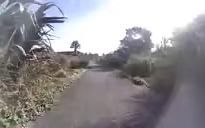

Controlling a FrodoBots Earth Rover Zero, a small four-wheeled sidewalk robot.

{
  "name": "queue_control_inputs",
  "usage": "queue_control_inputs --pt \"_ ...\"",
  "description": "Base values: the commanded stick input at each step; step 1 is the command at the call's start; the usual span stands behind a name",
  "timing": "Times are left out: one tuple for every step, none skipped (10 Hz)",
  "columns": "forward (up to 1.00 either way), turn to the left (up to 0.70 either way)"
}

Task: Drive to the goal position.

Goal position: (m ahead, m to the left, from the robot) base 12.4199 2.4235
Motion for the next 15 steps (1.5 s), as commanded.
queue_control_inputs --pt "0.45 0.0" --pt "0.45 0.0" --pt "0.45 0.0" --pt "0.45 0.0" --pt "0.45 0.0" --pt "0.45 0.0" --pt "0.45 0.0" --pt "0.45 0.0" --pt "0.45 0.0" --pt "0.45 0.0" --pt "0.45 -0.27" --pt "0.45 -0.27" --pt "0.45 -0.27" --pt "0.45 -0.27" --pt "0.45 -0.27"
